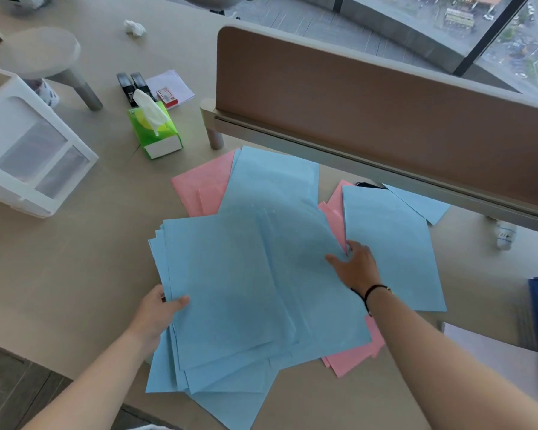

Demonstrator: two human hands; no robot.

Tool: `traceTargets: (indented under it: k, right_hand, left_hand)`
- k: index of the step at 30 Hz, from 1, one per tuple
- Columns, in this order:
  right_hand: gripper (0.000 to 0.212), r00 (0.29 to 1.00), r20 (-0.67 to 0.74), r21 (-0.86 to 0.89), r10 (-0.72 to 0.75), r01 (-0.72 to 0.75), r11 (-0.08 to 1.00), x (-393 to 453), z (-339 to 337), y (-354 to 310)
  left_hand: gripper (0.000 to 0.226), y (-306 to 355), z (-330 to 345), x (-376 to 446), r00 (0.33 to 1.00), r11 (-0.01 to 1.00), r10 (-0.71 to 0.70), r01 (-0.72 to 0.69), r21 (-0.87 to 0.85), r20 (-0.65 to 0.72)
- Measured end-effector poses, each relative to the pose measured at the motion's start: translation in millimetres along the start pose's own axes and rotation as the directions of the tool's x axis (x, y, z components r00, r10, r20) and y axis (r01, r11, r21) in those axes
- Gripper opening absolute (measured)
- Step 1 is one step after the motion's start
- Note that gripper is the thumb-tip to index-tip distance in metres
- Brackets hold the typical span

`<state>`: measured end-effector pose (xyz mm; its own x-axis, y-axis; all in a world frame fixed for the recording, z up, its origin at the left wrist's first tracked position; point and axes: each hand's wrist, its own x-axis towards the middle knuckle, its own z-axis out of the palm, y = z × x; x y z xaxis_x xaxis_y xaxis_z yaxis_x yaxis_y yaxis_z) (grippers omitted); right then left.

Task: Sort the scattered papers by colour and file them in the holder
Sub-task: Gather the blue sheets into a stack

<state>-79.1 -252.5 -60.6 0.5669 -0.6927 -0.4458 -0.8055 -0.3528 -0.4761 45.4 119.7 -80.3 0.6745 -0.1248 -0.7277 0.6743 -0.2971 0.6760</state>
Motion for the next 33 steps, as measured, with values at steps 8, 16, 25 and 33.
traceTargets:
  k: [8,16,25,33]
  right_hand:
    - [0.04,0.977,0.205,0.065,0.053,-0.068,0.996,16.0,6.1,-15.0]
    - [0.033,0.965,0.251,0.32,0.074,-0.155,0.935,-15.0,35.0,-10.2]
    - [0.017,0.889,0.449,0.587,0.086,-0.366,0.723,-28.0,29.3,10.5]
    - [0.023,0.921,0.389,0.755,0.001,-0.32,0.573,-77.5,11.6,32.9]
  left_hand:
    - [0.037,1.2,2.0,-8.5,0.986,0.996,-0.054,0.065,-0.064,0.157]
    - [0.038,-0.5,51.6,-7.8,0.955,0.994,-0.036,0.064,-0.087,0.293]
    - [0.023,9.2,91.5,-8.9,0.983,0.949,0.118,-0.153,0.275,0.141]
    - [0.037,20.2,83.6,-26.3,0.968,0.931,0.209,-0.241,0.274,0.141]
